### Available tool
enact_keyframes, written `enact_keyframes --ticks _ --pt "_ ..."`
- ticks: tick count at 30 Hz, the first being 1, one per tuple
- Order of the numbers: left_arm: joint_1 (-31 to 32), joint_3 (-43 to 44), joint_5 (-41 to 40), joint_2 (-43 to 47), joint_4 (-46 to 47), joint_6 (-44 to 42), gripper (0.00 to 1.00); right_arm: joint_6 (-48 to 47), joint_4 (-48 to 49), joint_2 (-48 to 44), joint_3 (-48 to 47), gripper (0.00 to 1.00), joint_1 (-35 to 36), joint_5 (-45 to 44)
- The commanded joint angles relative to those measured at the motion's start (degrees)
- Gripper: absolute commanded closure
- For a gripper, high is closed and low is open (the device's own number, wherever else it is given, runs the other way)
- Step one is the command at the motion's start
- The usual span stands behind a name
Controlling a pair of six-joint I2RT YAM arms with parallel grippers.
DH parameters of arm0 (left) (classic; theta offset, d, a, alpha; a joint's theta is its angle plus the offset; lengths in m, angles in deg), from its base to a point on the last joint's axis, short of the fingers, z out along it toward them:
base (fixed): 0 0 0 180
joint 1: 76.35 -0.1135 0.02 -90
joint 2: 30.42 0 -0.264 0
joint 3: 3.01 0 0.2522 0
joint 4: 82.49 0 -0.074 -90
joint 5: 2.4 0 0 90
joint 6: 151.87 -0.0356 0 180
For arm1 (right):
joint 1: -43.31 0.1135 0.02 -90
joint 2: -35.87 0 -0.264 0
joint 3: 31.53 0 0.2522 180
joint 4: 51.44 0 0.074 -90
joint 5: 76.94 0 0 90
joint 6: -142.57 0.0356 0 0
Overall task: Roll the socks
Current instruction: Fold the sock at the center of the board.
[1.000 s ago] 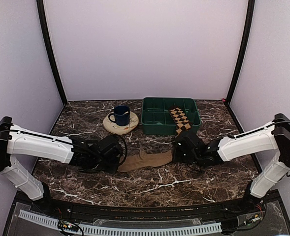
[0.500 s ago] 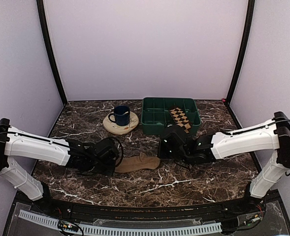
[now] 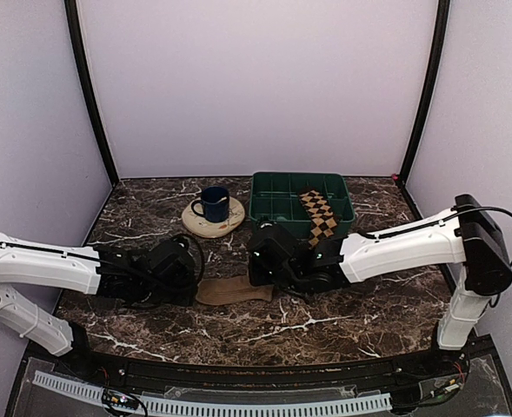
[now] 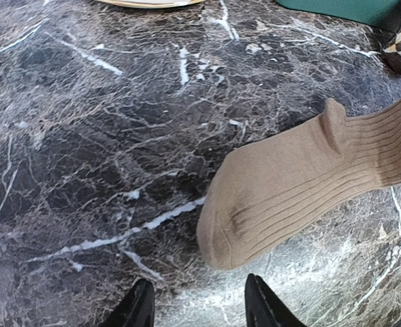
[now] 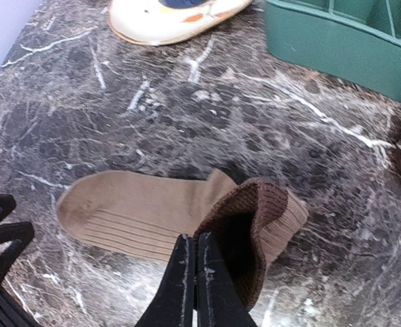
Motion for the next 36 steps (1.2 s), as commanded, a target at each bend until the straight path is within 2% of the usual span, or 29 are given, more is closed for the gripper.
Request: enact_keyframes --ticks 1,11,36 --pt "-0.22 -1.29 -2.63 2.81 -4.21 4.47 0.52 -2.48 0.96 2.56 -4.98 1.00 1.44 0.31" --pt "-0.31 -2.29 -6.31 7.55 -7.62 9.54 0.56 -5.64 0.49 11.42 -15.16 1.00 2.96 4.82" --pt "-1.89 -5.27 -6.62 8.58 -6.32 12.56 0.64 -7.55 -1.14 21.79 -27.37 1.00 5.56 10.36"
